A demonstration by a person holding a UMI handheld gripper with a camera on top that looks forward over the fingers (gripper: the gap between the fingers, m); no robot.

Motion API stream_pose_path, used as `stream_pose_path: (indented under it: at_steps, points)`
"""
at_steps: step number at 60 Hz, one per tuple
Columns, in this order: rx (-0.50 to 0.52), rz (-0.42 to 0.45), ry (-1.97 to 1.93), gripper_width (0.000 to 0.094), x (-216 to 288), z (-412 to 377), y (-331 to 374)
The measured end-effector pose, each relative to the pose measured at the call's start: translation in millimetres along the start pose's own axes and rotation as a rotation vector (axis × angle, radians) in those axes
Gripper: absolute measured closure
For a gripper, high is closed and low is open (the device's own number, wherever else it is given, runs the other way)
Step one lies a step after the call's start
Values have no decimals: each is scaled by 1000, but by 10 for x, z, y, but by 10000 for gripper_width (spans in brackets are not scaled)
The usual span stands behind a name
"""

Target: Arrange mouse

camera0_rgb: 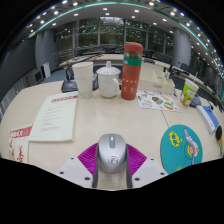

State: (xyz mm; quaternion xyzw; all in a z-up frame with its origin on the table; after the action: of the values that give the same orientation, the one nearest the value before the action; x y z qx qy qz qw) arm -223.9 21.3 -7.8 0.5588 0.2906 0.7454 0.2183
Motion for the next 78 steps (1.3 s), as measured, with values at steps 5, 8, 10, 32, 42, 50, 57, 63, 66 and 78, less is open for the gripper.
stream_pose_path:
  at_steps: [5, 8, 10, 32, 42, 50, 57, 63, 66, 78]
  points:
    - [-2, 10, -25, 555, 65, 47, 76]
    - [2, 17, -33, 554, 129, 87, 151]
    - [4, 30, -48, 554, 196, 129, 203]
    - [-62, 237, -89, 555, 1008, 1498, 1199]
    - [-124, 192, -108, 557, 584, 2241, 1036]
    - [-112, 90, -113, 558, -72, 2428, 640]
    - [-95, 29, -115, 553, -494, 2441, 380]
    - [-73, -4, -125, 502, -745, 2388, 221]
    - [-45, -23, -121, 470, -832, 2334, 176]
    - [-32, -15, -113, 68, -829, 2284, 457]
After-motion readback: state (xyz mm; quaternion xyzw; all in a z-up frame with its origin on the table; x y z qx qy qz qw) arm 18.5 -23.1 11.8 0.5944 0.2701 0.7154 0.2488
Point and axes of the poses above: the point between the fingertips, and its own axes, seen from behind it with the camera up: z to the right, x up, y backward, against the way the camera looks, the point moved 1 cm from there along y, backward, against the way the camera looks, and after that the axes turned 14 degrees about y, right-handed, at the moved point
